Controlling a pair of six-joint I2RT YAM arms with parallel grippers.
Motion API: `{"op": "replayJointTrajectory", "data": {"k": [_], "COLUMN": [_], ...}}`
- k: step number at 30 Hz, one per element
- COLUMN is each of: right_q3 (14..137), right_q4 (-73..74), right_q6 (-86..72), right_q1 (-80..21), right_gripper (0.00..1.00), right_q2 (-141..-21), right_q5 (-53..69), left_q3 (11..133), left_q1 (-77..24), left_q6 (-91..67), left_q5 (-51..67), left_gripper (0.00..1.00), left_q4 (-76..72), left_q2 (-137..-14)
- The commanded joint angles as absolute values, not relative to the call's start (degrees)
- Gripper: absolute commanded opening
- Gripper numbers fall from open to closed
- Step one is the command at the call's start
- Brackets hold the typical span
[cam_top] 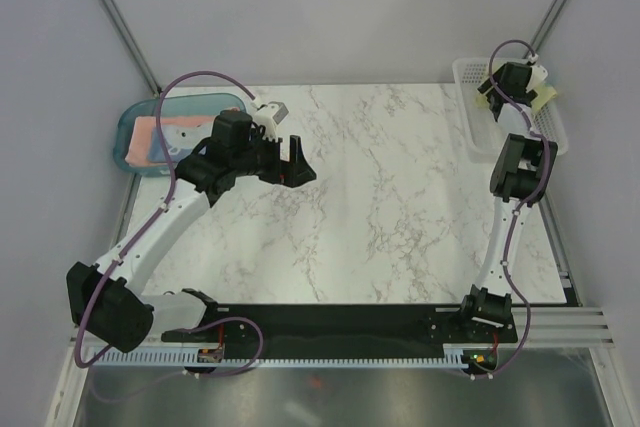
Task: Fold and stack the towels
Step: Grab crumpled towel
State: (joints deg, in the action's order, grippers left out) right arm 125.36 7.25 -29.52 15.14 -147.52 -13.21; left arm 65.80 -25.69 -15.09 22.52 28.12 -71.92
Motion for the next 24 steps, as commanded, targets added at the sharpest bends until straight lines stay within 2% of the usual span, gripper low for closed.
{"op": "replayJointTrajectory", "data": {"k": [1, 6, 8, 9, 10, 12, 13, 14, 20, 24], "right_q3": [128.85, 128.50, 128.41, 128.50, 128.50, 128.58, 128.58, 128.41, 123.68, 120.77], "right_q4": [2.90, 2.90, 2.90, 2.64, 1.77, 0.88, 0.10, -1.65, -5.19, -4.75], "right_q6": [-33.57, -35.68, -36.03, -35.95, -35.77, -36.03, -35.95, -35.86, -32.61, -34.71], "right_q1": [14.94, 15.20, 15.56, 15.64, 15.82, 16.43, 16.87, 17.14, 17.84, 18.63], "right_gripper": [0.87, 0.83, 0.72, 0.64, 0.43, 0.20, 0.05, 0.00, 0.00, 0.00], "right_q2": [-149.94, -152.22, -152.49, -152.49, -152.66, -152.40, -152.05, -151.53, -138.89, -122.67], "right_q5": [-13.26, -13.62, -12.93, -12.40, -11.61, -8.01, -6.34, -4.85, 3.95, 7.38], "left_q3": [65.92, 65.92, 65.57, 65.48, 65.48, 65.57, 65.57, 65.57, 67.32, 71.53], "left_q1": [-25.58, -25.58, -25.58, -25.58, -25.58, -25.58, -25.58, -25.58, -25.58, -25.93], "left_q6": [-12.83, -12.31, -12.13, -12.13, -12.04, -12.04, -12.04, -12.04, -14.41, -16.34], "left_q5": [21.09, 20.04, 19.17, 18.99, 18.90, 19.16, 19.33, 19.42, 18.63, 21.62], "left_gripper": [1.00, 1.00, 1.00, 1.00, 1.00, 1.00, 1.00, 1.00, 1.00, 1.00], "left_q4": [25.40, 25.40, 25.40, 25.40, 25.31, 25.40, 25.31, 25.31, 25.84, 25.84], "left_q2": [-71.37, -71.28, -70.93, -70.58, -70.58, -70.49, -70.31, -70.14, -69.78, -73.64]}}
